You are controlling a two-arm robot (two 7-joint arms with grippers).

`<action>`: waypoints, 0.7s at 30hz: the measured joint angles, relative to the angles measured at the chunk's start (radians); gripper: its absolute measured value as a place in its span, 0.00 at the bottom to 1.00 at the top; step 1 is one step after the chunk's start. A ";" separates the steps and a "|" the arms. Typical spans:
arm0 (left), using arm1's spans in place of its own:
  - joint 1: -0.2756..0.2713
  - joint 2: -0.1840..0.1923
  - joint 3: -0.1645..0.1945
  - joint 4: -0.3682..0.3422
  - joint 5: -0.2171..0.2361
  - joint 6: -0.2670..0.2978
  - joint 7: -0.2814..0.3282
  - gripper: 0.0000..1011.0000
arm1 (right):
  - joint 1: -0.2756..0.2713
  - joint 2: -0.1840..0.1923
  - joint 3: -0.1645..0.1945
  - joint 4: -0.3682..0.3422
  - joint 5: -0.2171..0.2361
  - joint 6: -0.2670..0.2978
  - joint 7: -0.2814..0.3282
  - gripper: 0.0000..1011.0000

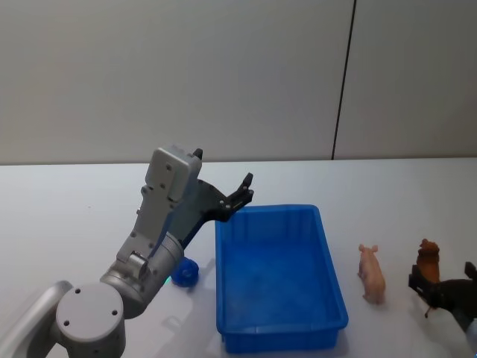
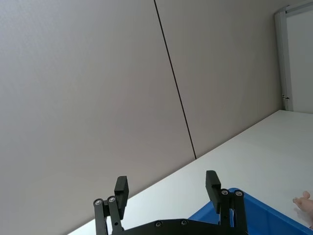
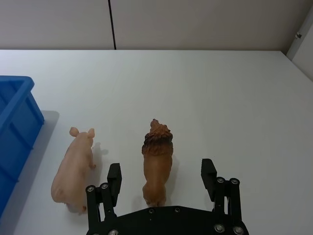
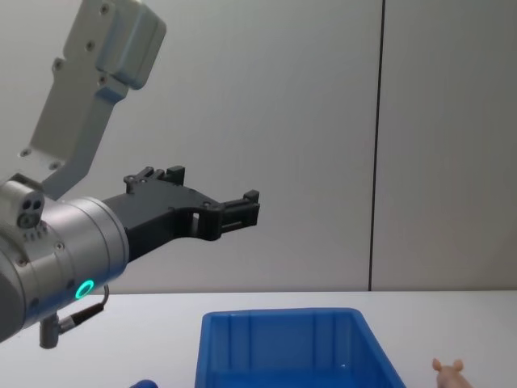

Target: Pick up the two dolls from the table and place them into the box.

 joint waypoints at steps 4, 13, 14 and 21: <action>0.000 0.000 0.000 0.000 0.000 0.000 0.000 0.99 | 0.025 -0.025 -0.008 0.036 -0.014 0.001 -0.015 0.99; 0.000 0.000 0.000 0.000 0.000 0.000 0.000 0.99 | 0.060 -0.061 -0.018 0.089 -0.032 0.001 -0.036 0.99; 0.000 0.000 0.000 0.000 0.000 0.000 0.000 0.99 | 0.061 -0.063 -0.019 0.091 -0.033 0.001 -0.037 0.99; 0.000 0.000 0.000 0.000 0.000 0.000 0.000 0.99 | 0.074 -0.076 -0.023 0.111 -0.039 0.001 -0.044 0.93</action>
